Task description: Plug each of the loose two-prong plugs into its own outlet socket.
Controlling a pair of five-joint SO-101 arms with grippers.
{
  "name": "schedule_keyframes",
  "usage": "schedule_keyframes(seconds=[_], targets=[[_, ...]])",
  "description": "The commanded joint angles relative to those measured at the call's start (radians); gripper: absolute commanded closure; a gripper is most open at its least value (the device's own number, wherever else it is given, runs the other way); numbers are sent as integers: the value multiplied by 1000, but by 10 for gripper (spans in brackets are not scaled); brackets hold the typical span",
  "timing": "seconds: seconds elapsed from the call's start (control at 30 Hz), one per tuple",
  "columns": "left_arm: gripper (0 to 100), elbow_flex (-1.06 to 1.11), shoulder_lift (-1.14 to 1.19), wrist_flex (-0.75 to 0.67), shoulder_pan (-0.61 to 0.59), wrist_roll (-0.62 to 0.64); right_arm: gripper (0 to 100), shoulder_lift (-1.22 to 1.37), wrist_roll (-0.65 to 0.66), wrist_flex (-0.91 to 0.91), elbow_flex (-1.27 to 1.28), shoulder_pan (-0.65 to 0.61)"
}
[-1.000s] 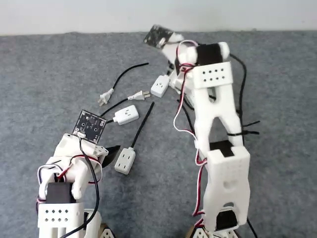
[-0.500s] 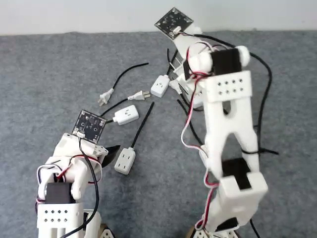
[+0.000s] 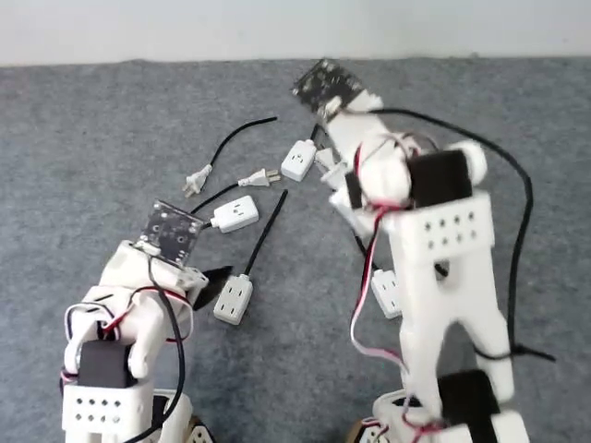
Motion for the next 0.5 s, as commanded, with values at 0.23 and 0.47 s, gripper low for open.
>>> schedule_keyframes(seconds=[0.23,0.47], targets=[[633,-137,-15,83,147,34,989,-285,-11,-25,302,-117],[633,-200,-15,114,149,32,989,-435,-9,-136,563,-183]])
